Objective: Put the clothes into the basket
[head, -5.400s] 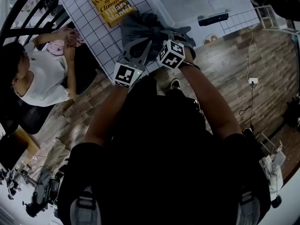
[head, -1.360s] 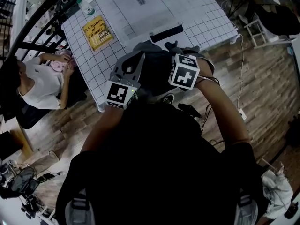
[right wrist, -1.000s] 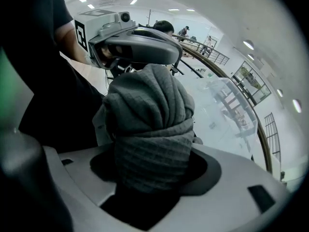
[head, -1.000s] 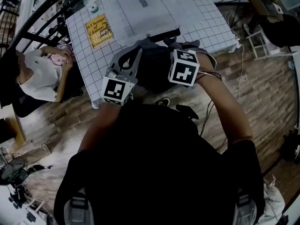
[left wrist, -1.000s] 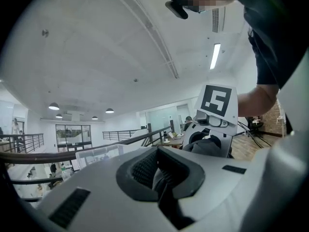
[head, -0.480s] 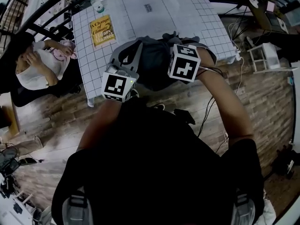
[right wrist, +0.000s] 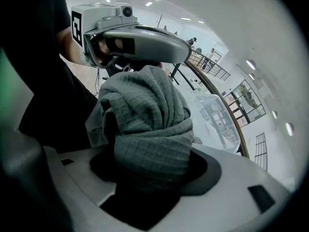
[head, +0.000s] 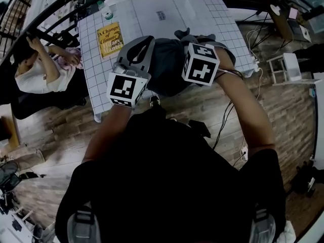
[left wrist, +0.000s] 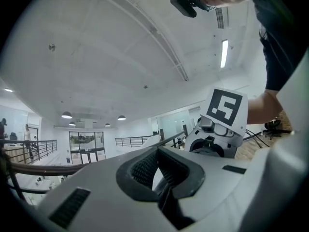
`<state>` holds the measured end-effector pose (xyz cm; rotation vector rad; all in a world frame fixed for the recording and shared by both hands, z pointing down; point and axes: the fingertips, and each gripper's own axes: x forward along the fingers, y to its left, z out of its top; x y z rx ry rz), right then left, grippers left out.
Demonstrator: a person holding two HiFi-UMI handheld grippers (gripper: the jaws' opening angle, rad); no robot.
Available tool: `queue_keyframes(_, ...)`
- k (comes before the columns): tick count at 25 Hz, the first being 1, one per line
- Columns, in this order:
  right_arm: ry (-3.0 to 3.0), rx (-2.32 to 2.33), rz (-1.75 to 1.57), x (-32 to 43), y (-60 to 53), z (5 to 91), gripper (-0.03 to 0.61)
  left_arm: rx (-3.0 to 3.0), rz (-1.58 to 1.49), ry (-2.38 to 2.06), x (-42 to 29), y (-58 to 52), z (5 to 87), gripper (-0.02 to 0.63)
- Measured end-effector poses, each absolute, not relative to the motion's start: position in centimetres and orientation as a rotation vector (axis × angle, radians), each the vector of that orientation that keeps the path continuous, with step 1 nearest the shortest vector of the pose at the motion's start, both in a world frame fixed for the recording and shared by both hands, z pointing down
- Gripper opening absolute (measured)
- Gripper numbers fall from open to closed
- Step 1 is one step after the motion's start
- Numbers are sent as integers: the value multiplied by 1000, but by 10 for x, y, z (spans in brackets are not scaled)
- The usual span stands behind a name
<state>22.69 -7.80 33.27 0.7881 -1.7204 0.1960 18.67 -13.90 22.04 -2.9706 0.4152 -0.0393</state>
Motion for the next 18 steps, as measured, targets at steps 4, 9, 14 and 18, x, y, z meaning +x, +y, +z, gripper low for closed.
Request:
queue_keyframes(4, -1712, 796, 185, 240, -101, 325, 310, -2962, -23, 429, 197, -160, 206, 3)
queue_keyframes(9, -1701, 835, 138, 251, -131, 314, 308, -2955, 9, 443, 206, -188, 196, 3)
queue_keyframes(14, -1677, 867, 90, 268, -166, 301, 308, -2945, 22, 446, 220, -213, 187, 3)
queue_keyframes(18, -1655, 877, 67, 282, -189, 299, 310, -2950, 36, 461, 226, -231, 183, 3)
